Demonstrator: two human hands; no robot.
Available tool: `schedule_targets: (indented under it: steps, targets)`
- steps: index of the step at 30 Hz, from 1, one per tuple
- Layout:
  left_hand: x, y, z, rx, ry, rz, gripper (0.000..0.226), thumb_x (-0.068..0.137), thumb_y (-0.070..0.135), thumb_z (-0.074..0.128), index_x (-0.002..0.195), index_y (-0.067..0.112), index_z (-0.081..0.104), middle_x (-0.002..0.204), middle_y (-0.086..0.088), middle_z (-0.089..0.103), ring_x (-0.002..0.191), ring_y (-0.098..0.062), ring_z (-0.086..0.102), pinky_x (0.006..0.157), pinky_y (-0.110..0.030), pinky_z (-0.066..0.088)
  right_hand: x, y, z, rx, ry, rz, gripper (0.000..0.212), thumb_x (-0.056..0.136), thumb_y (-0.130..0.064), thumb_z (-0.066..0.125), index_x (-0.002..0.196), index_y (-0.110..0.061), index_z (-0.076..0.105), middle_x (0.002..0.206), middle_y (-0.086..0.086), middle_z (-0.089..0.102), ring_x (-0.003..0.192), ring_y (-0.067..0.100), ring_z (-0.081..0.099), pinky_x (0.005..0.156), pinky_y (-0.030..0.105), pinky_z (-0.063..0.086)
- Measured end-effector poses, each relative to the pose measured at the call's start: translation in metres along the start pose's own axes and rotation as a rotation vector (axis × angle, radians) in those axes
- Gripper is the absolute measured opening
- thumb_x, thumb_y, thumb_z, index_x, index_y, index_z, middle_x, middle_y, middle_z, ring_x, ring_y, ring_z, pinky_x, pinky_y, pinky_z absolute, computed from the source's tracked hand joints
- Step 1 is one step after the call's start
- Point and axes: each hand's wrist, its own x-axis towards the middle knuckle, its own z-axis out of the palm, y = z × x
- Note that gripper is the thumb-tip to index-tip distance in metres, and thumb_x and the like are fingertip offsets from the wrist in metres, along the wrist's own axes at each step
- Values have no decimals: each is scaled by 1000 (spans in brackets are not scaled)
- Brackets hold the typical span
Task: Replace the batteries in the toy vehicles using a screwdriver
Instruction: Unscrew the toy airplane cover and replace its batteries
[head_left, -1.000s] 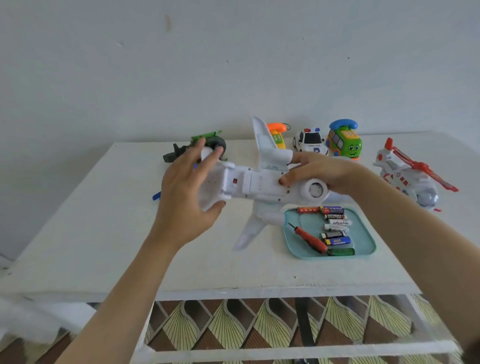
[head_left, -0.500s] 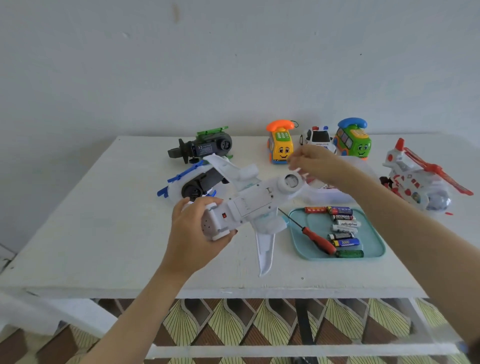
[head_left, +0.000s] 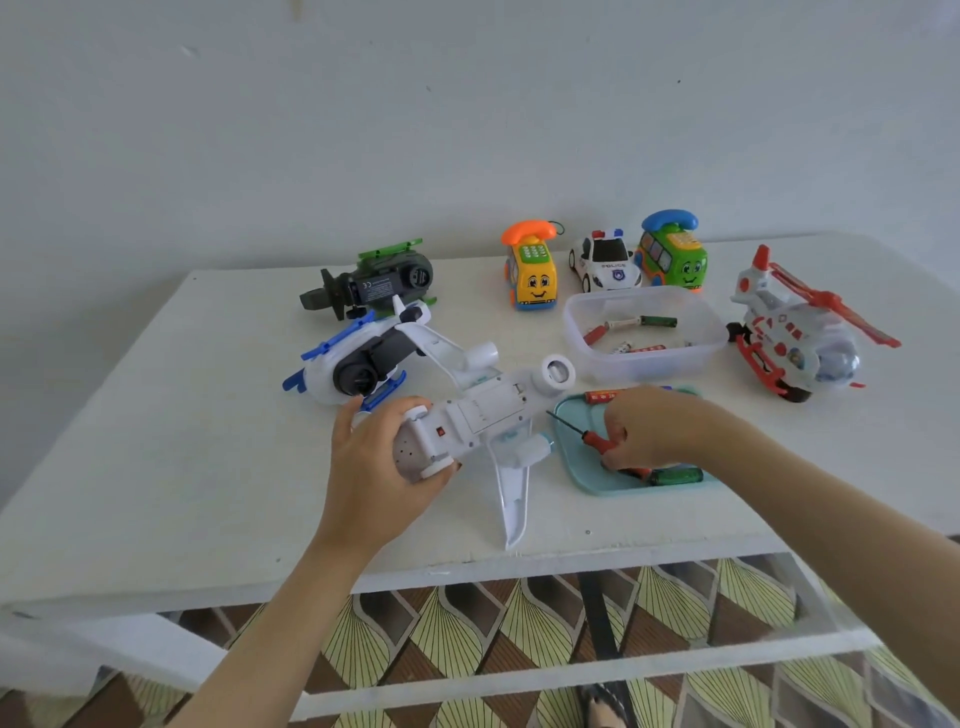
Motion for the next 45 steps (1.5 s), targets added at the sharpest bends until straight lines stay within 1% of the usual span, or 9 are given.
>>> schedule_targets:
  steps: [5, 11, 14, 20, 25, 32, 39, 42, 45]
  targets:
    - [2, 3, 1, -15, -5, -1, 60, 64, 33, 82, 112, 6, 58, 108, 9, 56, 111, 24, 31, 106, -55, 31, -13, 5, -16, 131, 58, 26, 32, 90, -40, 56, 91, -8, 57, 83, 1, 52, 78, 18, 48, 57, 20, 32]
    - [6, -1, 3, -5, -43, -56, 59, 64, 30, 88, 112, 11, 59, 104, 16, 56, 98, 11, 41, 114, -53, 22, -23, 13, -37, 488, 587, -126, 29, 65, -40, 76, 82, -18, 67, 77, -13, 64, 77, 11, 62, 73, 29, 53]
    - [5, -2, 2, -33, -67, -74, 59, 65, 36, 79, 115, 13, 57, 106, 16, 56, 99, 10, 43, 116, -46, 15, -29, 7, -44, 652, 762, -207, 17, 75, -23, 77, 86, -17, 66, 76, -13, 68, 72, 3, 65, 78, 33, 57]
    - [5, 3, -2, -8, -71, -26, 72, 57, 22, 93, 116, 7, 54, 111, 11, 49, 113, -5, 41, 111, -49, 17, -36, -24, -44, 1044, 848, -358, 34, 84, 4, 64, 112, -14, 57, 74, -11, 69, 67, 3, 68, 75, 19, 55]
    - [6, 3, 4, -15, -35, -111, 64, 59, 25, 92, 112, 6, 61, 106, 0, 64, 105, -7, 47, 114, -44, 19, -27, -42, -35, 1094, 878, -334, 34, 85, 4, 61, 110, -18, 56, 79, -10, 67, 74, 7, 71, 81, 33, 57]
    - [1, 10, 1, 49, 12, -123, 59, 57, 28, 93, 104, 4, 64, 98, -4, 67, 97, -12, 54, 105, -49, 34, -22, -43, -29, 1221, 1069, -266, 28, 89, 4, 53, 105, -19, 49, 81, -6, 57, 70, 10, 69, 72, 24, 56]
    - [4, 32, -5, -41, 179, -280, 66, 61, 53, 82, 103, 6, 60, 90, 7, 52, 85, -12, 44, 83, -42, 46, -16, -31, -37, 2294, 710, -22, 19, 97, 2, 36, 87, -11, 46, 72, 8, 55, 69, 20, 62, 80, 37, 55]
    - [11, 35, -8, -30, 275, -304, 66, 64, 61, 70, 99, 6, 60, 84, 5, 54, 78, -11, 42, 83, -39, 42, -7, -29, -32, 2109, 531, 110, 20, 94, -4, 48, 77, -14, 44, 64, 4, 41, 51, 13, 42, 51, 24, 45]
    - [15, 41, -8, -15, 365, -274, 63, 67, 56, 70, 100, 4, 59, 87, 4, 54, 82, -6, 39, 87, -34, 37, 0, -39, -24, 1641, 274, 136, 22, 88, -30, 66, 94, -13, 52, 77, 3, 55, 51, 10, 38, 43, 20, 37]
